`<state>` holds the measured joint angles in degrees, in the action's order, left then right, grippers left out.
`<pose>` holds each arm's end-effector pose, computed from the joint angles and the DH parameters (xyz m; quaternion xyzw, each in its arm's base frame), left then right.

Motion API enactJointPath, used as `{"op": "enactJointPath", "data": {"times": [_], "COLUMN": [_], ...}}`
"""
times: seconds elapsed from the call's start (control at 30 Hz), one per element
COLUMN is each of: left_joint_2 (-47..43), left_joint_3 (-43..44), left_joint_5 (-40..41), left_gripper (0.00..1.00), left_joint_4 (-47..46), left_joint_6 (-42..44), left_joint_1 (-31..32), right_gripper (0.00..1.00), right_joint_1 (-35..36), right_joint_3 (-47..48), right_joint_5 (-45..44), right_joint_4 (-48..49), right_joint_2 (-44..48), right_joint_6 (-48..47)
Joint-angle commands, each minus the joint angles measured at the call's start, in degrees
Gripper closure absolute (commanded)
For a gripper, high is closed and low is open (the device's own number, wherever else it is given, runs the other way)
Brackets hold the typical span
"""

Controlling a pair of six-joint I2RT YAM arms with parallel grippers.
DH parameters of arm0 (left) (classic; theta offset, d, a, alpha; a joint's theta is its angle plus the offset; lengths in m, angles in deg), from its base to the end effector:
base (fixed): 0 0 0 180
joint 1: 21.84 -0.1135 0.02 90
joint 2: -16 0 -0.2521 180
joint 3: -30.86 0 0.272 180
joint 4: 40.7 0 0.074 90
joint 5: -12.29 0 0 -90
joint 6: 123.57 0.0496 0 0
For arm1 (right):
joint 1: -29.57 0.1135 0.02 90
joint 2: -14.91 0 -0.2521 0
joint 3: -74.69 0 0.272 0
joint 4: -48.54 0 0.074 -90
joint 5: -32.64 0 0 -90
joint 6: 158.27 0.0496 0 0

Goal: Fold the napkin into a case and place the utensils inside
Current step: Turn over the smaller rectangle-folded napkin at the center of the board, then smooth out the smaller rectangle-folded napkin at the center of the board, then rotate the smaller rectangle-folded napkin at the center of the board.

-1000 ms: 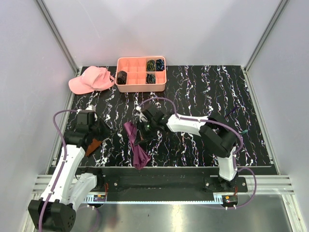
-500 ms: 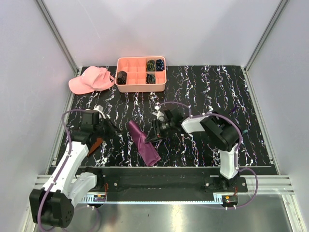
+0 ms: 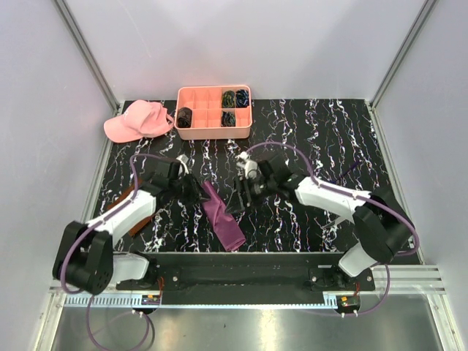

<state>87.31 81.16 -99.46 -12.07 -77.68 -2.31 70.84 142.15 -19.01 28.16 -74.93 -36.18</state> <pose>0.2492 -0.1079 0.1633 -0.1326 0.9145 -0.3291 0.1945 0.2455 0.2564 0.1854 -0.2004 0.8521 0.4674 0.1237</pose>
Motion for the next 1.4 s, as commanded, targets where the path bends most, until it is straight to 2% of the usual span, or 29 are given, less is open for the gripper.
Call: {"op": "enactJointPath", "data": {"times": [0.0,0.1,0.27,0.53,0.7,0.9,1.1,1.37], "left_joint_2": [4.79,8.05,13.85,24.92,21.17,17.9,23.42,28.71], "left_joint_3": [3.48,4.97,7.08,12.71,13.76,14.29,15.52,15.88], "left_joint_5": [-2.5,-1.36,1.98,2.61,2.33,2.77,4.09,8.13], "left_gripper": [0.81,0.83,0.84,0.87,0.84,0.76,0.78,0.8], "left_joint_4": [-7.61,-8.06,-9.55,-10.87,-8.59,-6.21,-6.65,-7.18], "left_joint_6": [-1.23,-1.15,-0.27,1.58,1.67,1.05,1.75,2.9], "left_joint_1": [0.25,0.16,0.16,-0.28,-0.37,-2.03,-3.53,-3.62], "right_gripper": [0.41,0.6,0.71,0.74,0.74,0.74,0.73,0.73], "right_joint_1": [6.35,9.43,10.84,7.51,5.66,5.66,8.2,8.82], "right_joint_3": [-1.19,-4.17,-9.53,-8.23,-5.06,-2.07,-1.89,-7.69], "right_joint_5": [-3.72,-2.49,-2.22,-8.9,-11.28,-10.84,-9.34,-5.74], "right_joint_4": [-0.64,4.97,11.68,7.47,-0.61,-6.16,-5.2,6.75], "right_joint_2": [0.02,-1.38,-4.98,-10.88,-11.23,-8.34,-5.78,-8.15], "right_joint_6": [3.05,6.57,9.3,1.67,-4.13,-5.65,-1.87,4.38]}}
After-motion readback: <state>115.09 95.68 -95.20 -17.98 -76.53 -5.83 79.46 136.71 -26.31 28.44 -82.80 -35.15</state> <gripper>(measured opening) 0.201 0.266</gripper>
